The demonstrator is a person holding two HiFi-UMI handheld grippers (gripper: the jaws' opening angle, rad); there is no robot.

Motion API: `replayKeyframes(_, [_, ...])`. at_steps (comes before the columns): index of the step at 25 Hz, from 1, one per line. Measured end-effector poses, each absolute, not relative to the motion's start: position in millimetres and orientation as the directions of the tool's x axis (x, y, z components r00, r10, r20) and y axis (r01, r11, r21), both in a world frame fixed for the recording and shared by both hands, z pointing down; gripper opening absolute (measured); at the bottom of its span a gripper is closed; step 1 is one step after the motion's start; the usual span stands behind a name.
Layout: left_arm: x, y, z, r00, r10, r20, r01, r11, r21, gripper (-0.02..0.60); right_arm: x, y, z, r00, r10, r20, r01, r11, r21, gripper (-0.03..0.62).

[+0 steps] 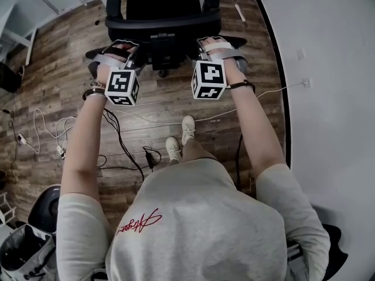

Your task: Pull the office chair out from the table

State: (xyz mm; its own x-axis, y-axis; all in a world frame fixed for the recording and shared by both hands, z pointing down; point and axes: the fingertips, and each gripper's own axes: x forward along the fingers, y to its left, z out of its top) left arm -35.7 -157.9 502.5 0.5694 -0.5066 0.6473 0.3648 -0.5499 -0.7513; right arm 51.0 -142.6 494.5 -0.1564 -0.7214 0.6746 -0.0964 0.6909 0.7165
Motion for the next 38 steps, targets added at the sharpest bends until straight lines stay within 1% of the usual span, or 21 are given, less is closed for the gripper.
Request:
replayKeyframes(15, [-29, -102, 510, 0.564, -0.500, 0.657, 0.367, -0.561, -0.742, 0.107, 57, -89, 500, -0.164, -0.722, 0.673, -0.090, 0.690, 0.718, 0.103])
replayKeyframes(29, [-23, -40, 511, 0.558, -0.523, 0.645, 0.356, -0.551, -0.755, 0.107, 64, -27, 503, -0.177, -0.733, 0.657, -0.075, 0.675, 0.734, 0.103])
replayKeyframes(38, [-31, -6, 513, 0.555, -0.529, 0.642, 0.352, -0.550, -0.757, 0.107, 54, 6, 500, -0.189, -0.738, 0.648, -0.078, 0.669, 0.739, 0.103])
